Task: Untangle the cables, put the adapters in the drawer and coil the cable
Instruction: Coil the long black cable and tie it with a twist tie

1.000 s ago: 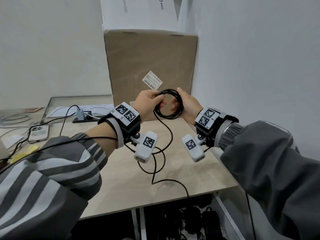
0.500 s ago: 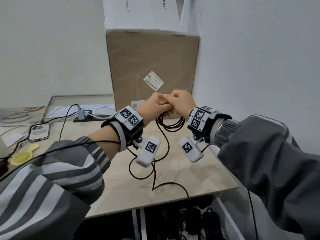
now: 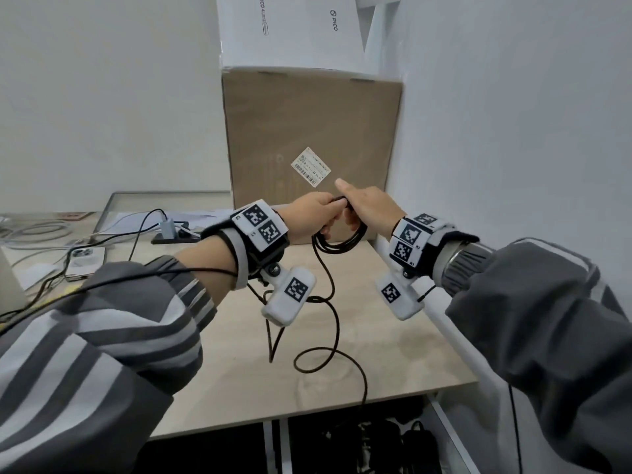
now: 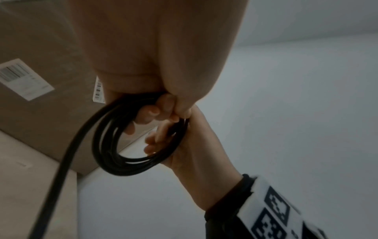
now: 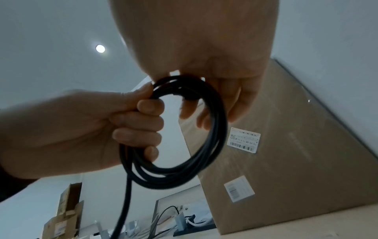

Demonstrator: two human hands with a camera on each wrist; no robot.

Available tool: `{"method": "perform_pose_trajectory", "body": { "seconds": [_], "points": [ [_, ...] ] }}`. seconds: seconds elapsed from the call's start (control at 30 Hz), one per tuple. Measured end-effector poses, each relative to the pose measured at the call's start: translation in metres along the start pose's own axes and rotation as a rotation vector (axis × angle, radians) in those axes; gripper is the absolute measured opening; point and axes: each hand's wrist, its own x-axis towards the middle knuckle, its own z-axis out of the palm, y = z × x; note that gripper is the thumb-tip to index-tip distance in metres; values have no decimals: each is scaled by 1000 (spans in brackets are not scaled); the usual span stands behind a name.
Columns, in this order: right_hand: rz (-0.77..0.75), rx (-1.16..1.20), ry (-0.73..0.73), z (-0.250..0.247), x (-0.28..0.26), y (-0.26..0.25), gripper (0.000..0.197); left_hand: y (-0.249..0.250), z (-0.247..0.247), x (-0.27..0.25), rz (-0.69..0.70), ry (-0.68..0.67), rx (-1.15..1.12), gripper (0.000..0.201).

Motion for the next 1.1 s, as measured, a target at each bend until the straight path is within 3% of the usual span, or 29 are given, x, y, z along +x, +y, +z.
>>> {"method": "perform_pose_trajectory", "body": {
  "seconds": [0.1, 0.23, 0.43, 0.53, 0.67, 0.77, 0.87, 0.93, 1.0, 1.1],
  "points": [
    [-127, -203, -18, -5, 4, 0, 68, 2, -5, 3, -7, -60, 58, 31],
    [-179, -120, -56, 6, -3, -8, 58, 4, -7, 1, 16, -128, 104, 31],
    [-163, -132, 271, 12, 2, -17, 64, -4, 0, 2, 35, 47, -137, 23],
    [-50, -12, 391, 12, 8, -18, 59, -6, -3, 3, 74, 47, -171, 18],
    [181, 359, 533, 4, 18, -7, 54, -21, 1, -4, 55, 20, -246, 9],
    [286, 789, 499, 6, 9, -4, 47, -17, 8, -5, 43, -8, -451, 20],
    [241, 1007, 327, 7, 5, 1, 48, -10, 8, 2, 29, 119, -502, 30],
    [231, 832, 140, 0, 5, 3, 56, -12, 4, 6, 53, 165, -383, 26],
    [204, 564, -17, -11, 4, 2, 65, -8, 1, 4, 56, 113, -163, 21],
    [150, 239, -125, -22, 3, -7, 64, 0, 3, 4, 87, 77, 63, 19]
  ]
}}
